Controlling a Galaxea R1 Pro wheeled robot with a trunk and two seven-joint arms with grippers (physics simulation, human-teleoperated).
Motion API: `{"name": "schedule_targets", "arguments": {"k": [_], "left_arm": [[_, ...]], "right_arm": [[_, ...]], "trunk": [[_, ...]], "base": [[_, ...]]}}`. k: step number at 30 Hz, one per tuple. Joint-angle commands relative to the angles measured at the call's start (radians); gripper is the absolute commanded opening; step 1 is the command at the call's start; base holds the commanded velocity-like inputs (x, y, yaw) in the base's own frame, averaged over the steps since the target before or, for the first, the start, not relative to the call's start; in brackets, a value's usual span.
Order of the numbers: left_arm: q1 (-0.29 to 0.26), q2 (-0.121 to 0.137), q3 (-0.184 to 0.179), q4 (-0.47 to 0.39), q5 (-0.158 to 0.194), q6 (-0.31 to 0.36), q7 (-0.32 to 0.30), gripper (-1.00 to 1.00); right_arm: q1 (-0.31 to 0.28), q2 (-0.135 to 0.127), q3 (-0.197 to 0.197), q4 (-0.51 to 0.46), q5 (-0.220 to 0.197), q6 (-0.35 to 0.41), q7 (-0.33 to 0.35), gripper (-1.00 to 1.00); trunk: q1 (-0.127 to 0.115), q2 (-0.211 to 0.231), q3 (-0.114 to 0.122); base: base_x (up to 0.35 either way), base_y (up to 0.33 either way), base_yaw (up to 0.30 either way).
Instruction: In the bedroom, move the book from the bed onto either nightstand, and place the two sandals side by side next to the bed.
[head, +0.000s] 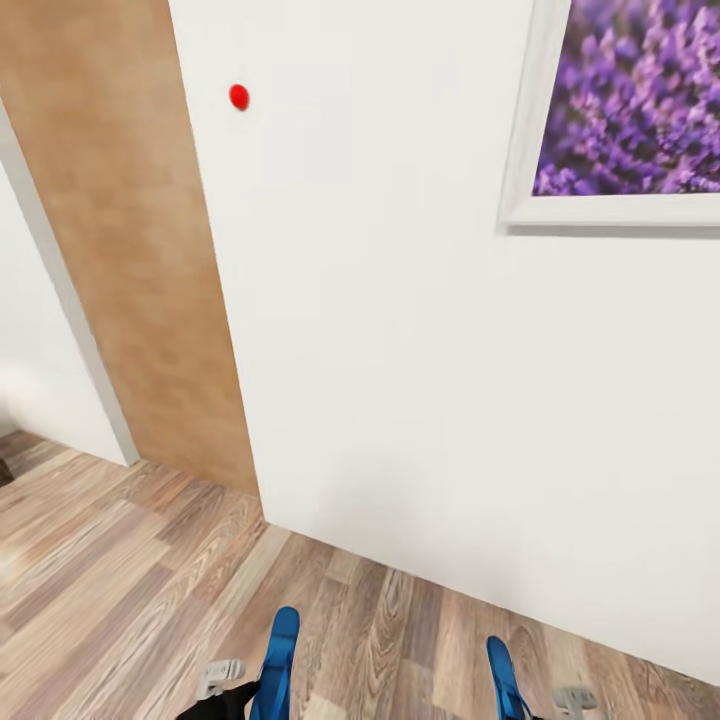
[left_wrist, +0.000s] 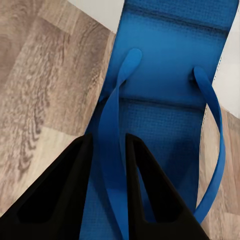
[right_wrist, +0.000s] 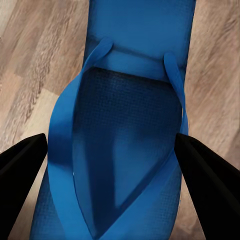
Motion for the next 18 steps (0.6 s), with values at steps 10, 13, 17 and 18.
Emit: {"name": "schedule_targets", "arguments": {"k": [10, 13, 17, 18], "left_arm": [[-0.001, 0.0, -0.002, 0.001, 0.0, -0.008, 0.003, -1.0], [-0.001, 0.0, -0.002, 0.001, 0.0, -0.008, 0.003, -1.0], [-0.001, -0.008, -0.002, 0.001, 0.0, -0.008, 0.003, -1.0], [-0.001, -0.01, -0.002, 0.001, 0.0, -0.008, 0.003, -1.0]], "right_arm": [[-0.001, 0.0, 0.008, 0.004, -0.006, -0.008, 0.005, -1.0], [-0.001, 0.0, 0.008, 0.004, -0.006, -0.008, 0.005, -1.0], [-0.001, 0.0, 0.008, 0.004, -0.006, -0.008, 0.005, -1.0], [-0.001, 0.0, 0.008, 0.004, -0.006, -0.008, 0.005, -1.0]], "trunk": [[0.0, 0.0, -0.001], [0.0, 0.0, -0.001], [0.0, 0.0, -0.001], [0.0, 0.0, -0.001]], "base": [[0.012, 0.0, 0.248], [0.0, 0.0, 0.258], [0.0, 0.0, 0.263], [0.0, 0.0, 0.265]]}}
